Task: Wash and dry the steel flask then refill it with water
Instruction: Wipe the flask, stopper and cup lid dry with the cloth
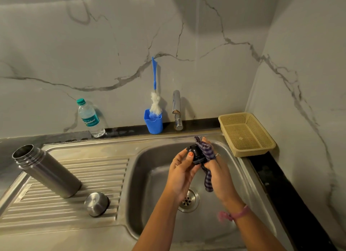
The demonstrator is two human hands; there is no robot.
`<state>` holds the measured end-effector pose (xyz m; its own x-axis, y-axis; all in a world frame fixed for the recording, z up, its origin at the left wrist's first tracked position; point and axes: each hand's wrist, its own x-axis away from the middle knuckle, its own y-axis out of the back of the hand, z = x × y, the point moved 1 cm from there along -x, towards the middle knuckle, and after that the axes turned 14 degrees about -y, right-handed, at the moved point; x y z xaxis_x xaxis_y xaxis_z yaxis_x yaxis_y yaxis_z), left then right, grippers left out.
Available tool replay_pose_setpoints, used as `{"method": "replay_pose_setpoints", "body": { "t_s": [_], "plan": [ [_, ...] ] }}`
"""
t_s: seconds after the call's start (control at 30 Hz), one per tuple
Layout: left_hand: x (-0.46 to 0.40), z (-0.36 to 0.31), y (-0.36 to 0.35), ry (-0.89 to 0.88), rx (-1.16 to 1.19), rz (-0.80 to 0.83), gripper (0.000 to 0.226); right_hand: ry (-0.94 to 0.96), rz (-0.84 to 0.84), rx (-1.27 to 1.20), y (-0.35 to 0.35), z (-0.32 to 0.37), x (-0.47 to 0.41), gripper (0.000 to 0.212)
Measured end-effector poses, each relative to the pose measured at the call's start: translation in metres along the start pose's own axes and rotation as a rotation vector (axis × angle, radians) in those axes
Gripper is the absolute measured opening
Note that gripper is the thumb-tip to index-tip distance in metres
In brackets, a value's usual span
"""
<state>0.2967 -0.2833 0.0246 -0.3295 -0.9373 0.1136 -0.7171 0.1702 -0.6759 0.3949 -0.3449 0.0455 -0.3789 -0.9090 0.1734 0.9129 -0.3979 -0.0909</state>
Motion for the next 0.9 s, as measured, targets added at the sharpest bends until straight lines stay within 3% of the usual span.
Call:
{"method": "replay_pose_setpoints", "body": {
  "t_s": [0.17, 0.37, 0.53, 0.6, 0.67, 0.73, 0.83, 0.9],
  "plan": [
    [0.004, -0.003, -0.007, 0.048, -0.010, 0.052, 0.024, -0.003, -0.036, -0.027, 0.005, -0.003, -0.007, 0.032],
    [0.000, -0.001, -0.010, -0.032, -0.084, 0.111, 0.035, -0.017, -0.005, 0.000, -0.004, -0.003, -0.002, 0.033],
    [0.004, 0.000, -0.007, -0.075, -0.133, 0.143, 0.056, -0.203, -0.078, -0.066, 0.011, 0.003, -0.013, 0.048],
    [0.005, -0.001, -0.005, -0.094, -0.254, 0.148, 0.065, -0.238, -0.063, -0.015, 0.015, 0.007, -0.018, 0.031],
    [0.004, -0.003, -0.004, -0.130, -0.427, 0.182, 0.058, -0.248, -0.018, 0.076, 0.018, 0.011, -0.020, 0.017],
    [0.002, -0.003, -0.003, -0.171, -0.580, 0.226, 0.049, -0.129, 0.005, 0.244, 0.021, 0.010, -0.023, 0.019],
    [-0.004, -0.006, 0.001, -0.229, -0.735, 0.262, 0.032, 0.190, 0.051, 0.585, 0.018, 0.006, -0.017, 0.050],
    [-0.008, -0.008, 0.006, -0.255, -0.777, 0.252, 0.029, 0.280, 0.127, 0.642, 0.021, 0.000, -0.010, 0.060]
  ]
}}
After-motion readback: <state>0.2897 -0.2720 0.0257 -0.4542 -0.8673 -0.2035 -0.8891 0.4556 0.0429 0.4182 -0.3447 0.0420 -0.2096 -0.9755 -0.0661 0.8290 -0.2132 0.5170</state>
